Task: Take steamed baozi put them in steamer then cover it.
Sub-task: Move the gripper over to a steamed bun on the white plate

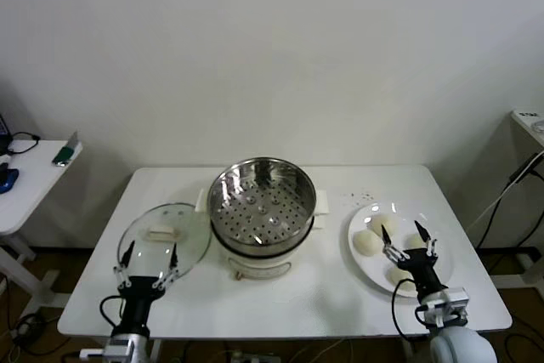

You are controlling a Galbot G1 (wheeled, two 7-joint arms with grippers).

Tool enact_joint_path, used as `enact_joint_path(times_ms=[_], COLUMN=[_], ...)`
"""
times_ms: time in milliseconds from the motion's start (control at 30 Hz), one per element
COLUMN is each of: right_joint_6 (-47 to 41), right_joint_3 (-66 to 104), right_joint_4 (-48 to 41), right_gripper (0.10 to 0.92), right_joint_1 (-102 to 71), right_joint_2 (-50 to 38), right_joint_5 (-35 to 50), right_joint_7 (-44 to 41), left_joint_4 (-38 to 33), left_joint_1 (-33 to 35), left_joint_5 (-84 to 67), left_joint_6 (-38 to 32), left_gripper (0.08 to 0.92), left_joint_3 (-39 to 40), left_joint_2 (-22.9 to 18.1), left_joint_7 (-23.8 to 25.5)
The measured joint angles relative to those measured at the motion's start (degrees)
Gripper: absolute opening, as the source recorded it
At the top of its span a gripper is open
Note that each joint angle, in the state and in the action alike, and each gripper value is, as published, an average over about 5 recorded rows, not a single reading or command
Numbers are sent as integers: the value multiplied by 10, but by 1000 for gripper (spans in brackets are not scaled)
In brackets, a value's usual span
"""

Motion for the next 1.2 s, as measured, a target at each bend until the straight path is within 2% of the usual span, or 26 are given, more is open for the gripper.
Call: enact_joint_path(times_ms=[200,433,767,967,1200], right_joint_6=[-44,-78,-81,-75,-65], right_joint_3=[-17,-75,-293,-484,-697], right_joint_4=[-22,-92,-206,-269,-357], right_gripper=[823,823,823,823,823], right_joint_1=[41,124,332,503,687], right_joint_2=[-66,-200,-354,-385,-362], right_joint_5=[-18,-42,-69,-80,-85], right_joint_7=[-44,-158,-313,-388,-453], left_joint_4=[-4,-10,-8,-3,0], left_joint_1=[-2,-9,-10,-13,-16], left_joint_5=[5,10,13,15,17], left_joint_6=[7,33,52,58,65], left_gripper=[823,823,823,823,823], left_joint_3=[-1,-4,-5,-7,-13], left_joint_2=[2,6,12,12,15], left_joint_7=[-5,-23,-28,-30,-32])
